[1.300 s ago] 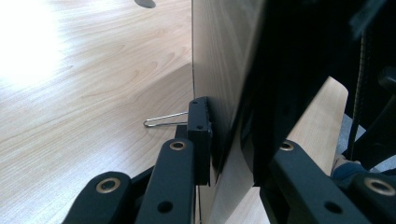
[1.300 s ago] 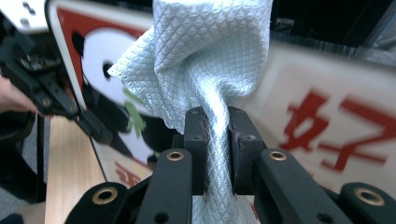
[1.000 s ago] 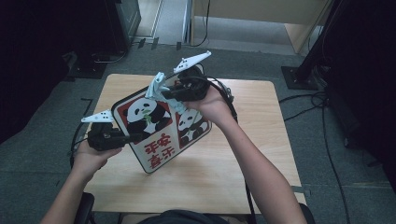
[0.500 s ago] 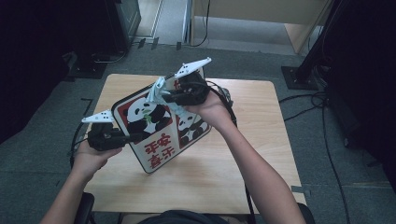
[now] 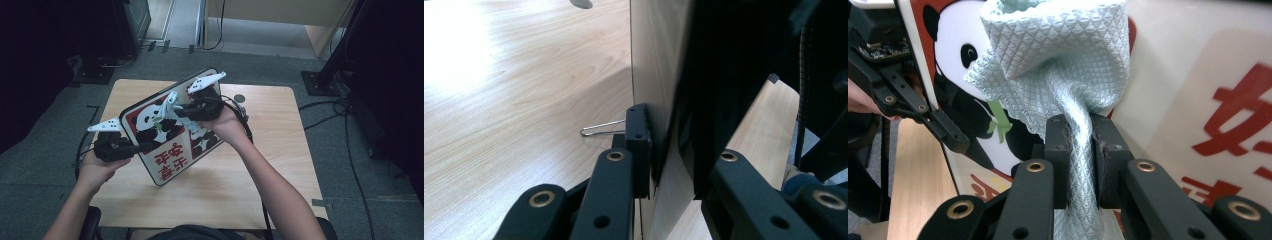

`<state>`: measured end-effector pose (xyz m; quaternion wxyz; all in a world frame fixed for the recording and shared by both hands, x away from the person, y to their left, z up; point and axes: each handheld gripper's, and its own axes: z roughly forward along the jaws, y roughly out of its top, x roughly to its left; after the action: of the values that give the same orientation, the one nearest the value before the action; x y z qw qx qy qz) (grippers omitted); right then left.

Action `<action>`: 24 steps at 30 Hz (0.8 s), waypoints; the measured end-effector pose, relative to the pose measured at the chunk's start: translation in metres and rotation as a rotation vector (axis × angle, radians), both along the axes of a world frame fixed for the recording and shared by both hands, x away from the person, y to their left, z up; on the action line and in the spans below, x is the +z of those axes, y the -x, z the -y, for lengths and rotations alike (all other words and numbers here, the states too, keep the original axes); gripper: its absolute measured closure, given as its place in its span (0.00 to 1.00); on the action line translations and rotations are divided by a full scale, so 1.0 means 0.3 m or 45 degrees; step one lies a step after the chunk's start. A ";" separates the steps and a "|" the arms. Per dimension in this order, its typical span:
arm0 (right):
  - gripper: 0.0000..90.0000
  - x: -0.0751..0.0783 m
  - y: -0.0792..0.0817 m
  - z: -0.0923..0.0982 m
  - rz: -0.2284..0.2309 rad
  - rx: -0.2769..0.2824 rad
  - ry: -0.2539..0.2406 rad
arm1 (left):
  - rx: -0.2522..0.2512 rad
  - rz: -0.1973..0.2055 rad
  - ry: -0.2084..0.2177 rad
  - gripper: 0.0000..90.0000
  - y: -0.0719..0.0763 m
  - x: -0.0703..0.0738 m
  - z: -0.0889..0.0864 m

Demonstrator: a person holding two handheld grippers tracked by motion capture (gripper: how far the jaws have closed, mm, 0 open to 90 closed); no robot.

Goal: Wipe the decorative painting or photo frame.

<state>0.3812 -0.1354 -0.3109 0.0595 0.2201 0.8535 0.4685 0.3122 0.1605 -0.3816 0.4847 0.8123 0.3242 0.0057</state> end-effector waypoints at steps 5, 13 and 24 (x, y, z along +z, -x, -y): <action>0.89 -0.029 0.007 0.006 0.004 0.006 -0.011 | -0.001 0.004 -0.003 0.88 0.001 0.000 0.000; 0.89 -0.089 0.020 0.016 -0.023 0.017 -0.010 | 0.001 0.000 0.000 0.88 0.001 0.000 0.001; 0.89 -0.145 0.030 0.030 -0.013 0.022 -0.047 | 0.000 -0.001 0.002 0.88 0.000 0.000 0.001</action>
<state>0.3721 -0.1444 -0.3546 0.0470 0.2161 0.8470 0.4834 0.3121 0.1603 -0.3816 0.4853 0.8119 0.3245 0.0052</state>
